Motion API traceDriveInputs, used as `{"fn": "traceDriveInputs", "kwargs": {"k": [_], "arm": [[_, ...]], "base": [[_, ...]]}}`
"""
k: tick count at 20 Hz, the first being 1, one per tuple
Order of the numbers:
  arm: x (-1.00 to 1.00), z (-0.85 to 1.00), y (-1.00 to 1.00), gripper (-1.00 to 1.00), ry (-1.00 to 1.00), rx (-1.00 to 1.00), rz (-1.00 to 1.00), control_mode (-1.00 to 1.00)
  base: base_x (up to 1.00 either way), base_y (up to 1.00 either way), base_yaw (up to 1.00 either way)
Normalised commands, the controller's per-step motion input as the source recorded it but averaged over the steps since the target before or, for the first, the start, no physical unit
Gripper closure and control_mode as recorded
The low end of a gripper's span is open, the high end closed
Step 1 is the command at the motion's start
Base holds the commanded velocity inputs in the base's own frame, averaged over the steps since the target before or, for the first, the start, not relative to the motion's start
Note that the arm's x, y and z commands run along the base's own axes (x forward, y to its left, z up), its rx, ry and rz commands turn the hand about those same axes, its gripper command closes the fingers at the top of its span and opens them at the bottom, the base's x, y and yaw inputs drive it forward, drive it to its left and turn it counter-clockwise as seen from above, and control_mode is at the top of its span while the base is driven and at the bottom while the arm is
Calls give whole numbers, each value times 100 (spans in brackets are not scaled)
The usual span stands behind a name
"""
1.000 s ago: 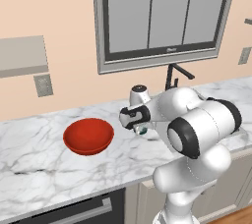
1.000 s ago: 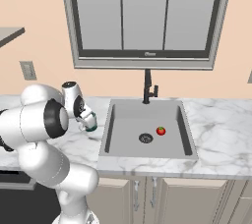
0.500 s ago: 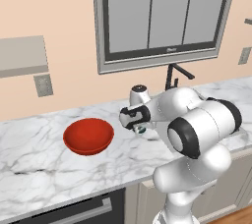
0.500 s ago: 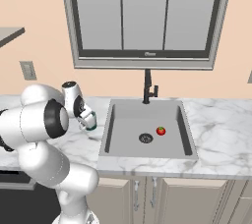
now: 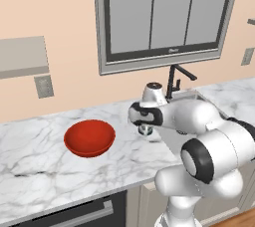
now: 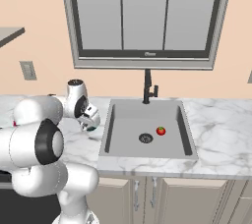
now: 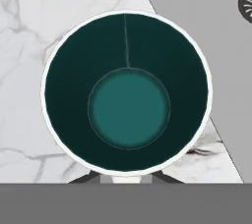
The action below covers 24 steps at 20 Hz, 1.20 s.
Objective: Clear the mugs and bowl far away from the sink.
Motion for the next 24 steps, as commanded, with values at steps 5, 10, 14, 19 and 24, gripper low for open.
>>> {"fn": "traceDriveInputs", "kwargs": {"k": [5,10,14,19,24], "arm": [[-61,96,-36,100,2,0,40,-100],[-80,97,-31,100,0,0,27,-100],[-41,37,-15,100,7,-13,6,-100],[-29,15,-14,100,-10,-14,-14,-100],[-26,4,-20,100,-22,0,-15,-100]], "base": [[0,0,0],[0,0,0],[0,0,0],[0,0,0],[0,0,0]]}}
